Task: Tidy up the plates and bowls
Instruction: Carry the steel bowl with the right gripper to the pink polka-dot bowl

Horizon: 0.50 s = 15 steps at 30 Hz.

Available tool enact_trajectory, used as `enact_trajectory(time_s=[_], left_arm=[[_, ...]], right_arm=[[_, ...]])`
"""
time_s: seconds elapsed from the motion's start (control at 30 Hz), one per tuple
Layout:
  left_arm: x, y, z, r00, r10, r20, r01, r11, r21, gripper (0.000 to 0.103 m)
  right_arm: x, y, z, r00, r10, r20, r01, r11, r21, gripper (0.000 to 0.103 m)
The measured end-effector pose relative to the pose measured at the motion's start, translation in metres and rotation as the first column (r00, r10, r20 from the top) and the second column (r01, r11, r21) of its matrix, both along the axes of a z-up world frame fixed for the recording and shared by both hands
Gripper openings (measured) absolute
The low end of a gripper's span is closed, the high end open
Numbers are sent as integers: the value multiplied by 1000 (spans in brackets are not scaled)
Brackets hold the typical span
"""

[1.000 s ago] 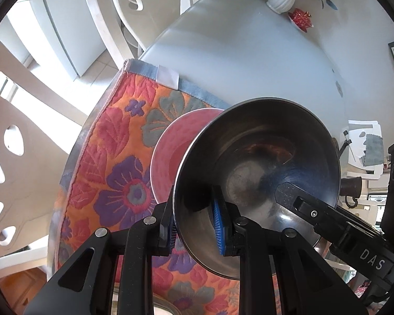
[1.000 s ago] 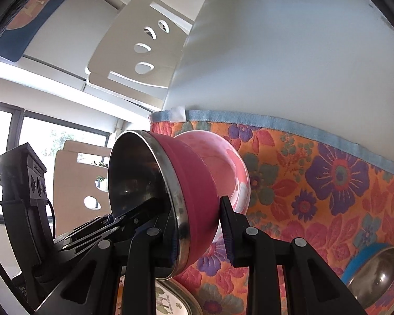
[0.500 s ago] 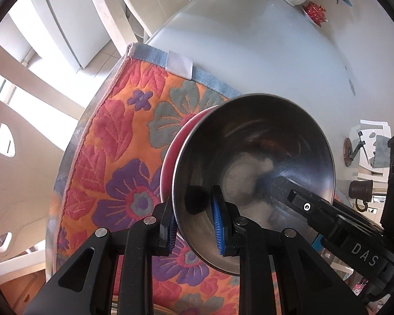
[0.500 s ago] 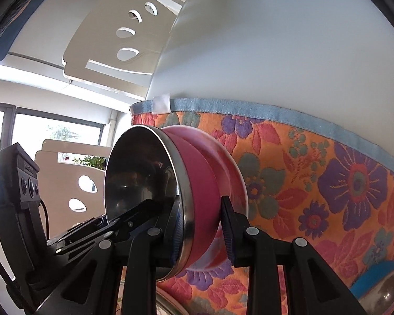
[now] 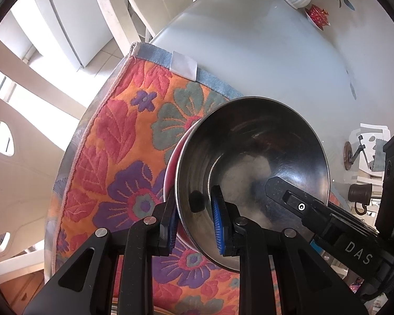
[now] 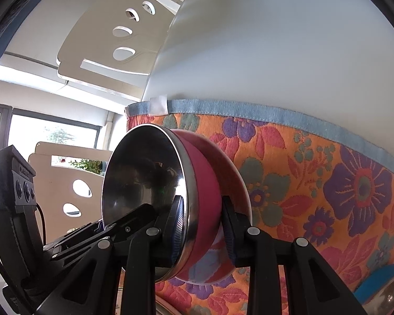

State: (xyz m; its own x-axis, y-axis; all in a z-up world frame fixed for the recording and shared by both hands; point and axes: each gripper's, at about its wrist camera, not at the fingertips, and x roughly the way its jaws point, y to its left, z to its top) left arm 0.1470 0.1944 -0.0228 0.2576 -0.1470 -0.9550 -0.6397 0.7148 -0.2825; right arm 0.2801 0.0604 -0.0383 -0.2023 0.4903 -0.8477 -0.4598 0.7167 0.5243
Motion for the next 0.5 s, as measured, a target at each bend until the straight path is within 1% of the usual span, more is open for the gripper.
enact_trajectory(time_s=[0.23, 0.3, 0.33, 0.5], left_arm=[[-2, -3, 8, 1000, -18, 11, 18, 999, 35, 20], [-2, -3, 8, 1000, -15, 15, 14, 1000, 28, 20], [-2, -3, 8, 1000, -12, 18, 11, 1000, 24, 19], [-4, -3, 11, 1000, -10, 23, 9, 1000, 29, 20]], right_arm=[[0, -4, -1, 1000, -17, -18, 17, 1000, 1, 29], [1, -6, 0, 999, -27, -39, 28, 1000, 10, 31], [1, -6, 0, 999, -28, -37, 29, 1000, 12, 32], [-1, -9, 2, 999, -34, -31, 34, 999, 9, 33]])
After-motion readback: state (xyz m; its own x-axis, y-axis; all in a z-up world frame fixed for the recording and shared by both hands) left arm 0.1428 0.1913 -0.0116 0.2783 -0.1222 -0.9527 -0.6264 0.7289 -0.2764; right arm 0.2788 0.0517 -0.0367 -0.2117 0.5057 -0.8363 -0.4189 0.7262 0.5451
